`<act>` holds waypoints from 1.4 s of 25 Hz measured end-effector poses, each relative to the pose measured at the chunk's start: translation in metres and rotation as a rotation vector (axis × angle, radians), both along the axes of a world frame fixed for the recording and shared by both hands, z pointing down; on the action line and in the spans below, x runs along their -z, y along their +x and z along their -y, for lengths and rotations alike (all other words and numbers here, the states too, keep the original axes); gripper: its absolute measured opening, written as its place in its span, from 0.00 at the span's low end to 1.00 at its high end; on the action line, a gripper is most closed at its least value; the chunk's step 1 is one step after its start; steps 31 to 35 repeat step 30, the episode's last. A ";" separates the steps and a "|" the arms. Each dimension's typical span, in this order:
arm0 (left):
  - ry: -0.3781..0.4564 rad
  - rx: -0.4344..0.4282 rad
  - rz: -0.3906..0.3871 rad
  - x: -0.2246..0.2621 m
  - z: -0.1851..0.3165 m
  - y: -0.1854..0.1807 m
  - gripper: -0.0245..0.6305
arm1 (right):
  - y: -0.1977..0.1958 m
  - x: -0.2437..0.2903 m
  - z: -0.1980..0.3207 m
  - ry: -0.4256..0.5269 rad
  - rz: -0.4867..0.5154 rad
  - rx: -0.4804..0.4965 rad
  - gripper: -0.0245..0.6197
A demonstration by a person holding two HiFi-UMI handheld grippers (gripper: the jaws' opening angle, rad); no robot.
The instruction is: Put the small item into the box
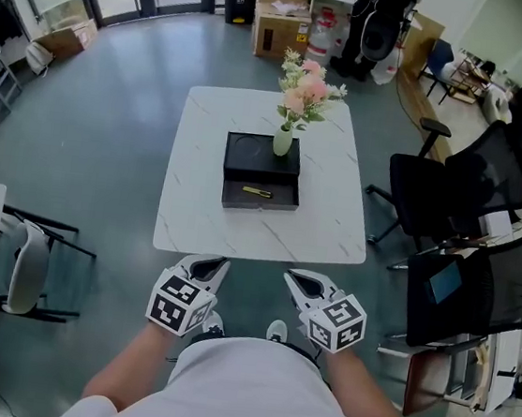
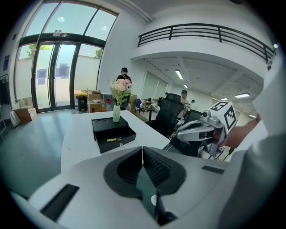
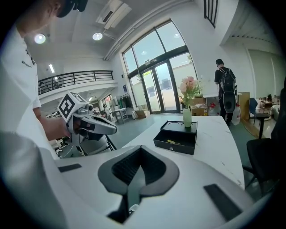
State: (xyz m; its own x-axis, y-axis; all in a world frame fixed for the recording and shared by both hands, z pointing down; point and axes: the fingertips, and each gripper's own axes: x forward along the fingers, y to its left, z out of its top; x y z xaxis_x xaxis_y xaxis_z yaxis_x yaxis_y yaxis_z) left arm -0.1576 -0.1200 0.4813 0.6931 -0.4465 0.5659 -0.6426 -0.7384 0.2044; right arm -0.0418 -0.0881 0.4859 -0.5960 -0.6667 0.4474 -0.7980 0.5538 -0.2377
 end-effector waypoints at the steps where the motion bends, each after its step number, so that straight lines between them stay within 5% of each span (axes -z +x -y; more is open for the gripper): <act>1: 0.001 0.002 0.006 -0.001 -0.001 0.001 0.06 | 0.003 0.000 0.000 0.001 0.003 0.001 0.06; 35: 0.002 -0.002 0.027 -0.001 -0.012 0.004 0.06 | 0.008 -0.009 -0.006 -0.008 0.000 0.010 0.06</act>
